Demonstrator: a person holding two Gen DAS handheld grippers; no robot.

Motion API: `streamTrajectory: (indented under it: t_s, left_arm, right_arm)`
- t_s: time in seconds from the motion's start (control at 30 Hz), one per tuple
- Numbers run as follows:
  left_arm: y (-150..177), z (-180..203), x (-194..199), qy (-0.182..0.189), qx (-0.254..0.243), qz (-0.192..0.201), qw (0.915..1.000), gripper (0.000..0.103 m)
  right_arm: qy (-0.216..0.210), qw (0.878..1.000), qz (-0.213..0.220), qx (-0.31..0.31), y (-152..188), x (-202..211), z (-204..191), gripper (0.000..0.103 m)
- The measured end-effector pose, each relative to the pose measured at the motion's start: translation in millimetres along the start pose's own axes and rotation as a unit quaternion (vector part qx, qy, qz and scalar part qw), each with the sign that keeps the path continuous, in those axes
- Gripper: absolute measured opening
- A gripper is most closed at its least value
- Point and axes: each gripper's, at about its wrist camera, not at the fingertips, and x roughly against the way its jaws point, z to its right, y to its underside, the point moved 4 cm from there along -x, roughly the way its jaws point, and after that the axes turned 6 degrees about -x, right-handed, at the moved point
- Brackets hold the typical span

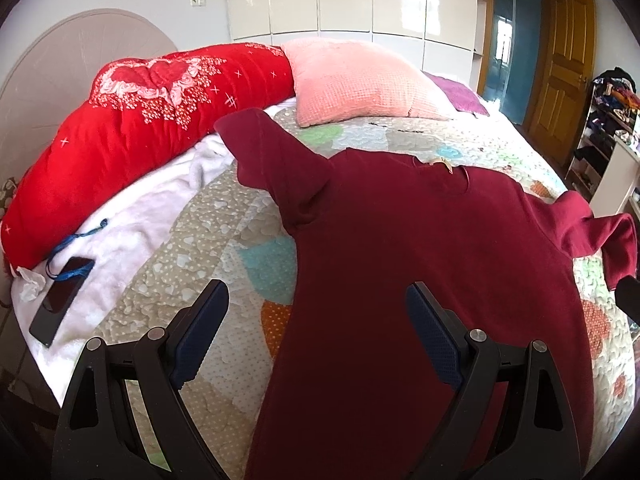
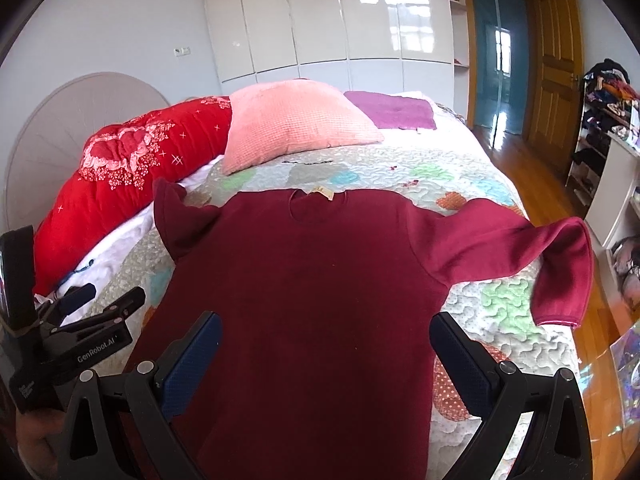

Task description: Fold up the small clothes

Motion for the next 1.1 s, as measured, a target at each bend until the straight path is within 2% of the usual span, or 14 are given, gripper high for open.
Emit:
streamTrajectory:
  t_s: [1.1]
  left_arm:
    - [-1,8,-41,0.013,0.006,-0.034,0.9993,0.090]
  right_arm:
    - [0.017,0.999,-0.034,0.006,6,-50,1,0.103]
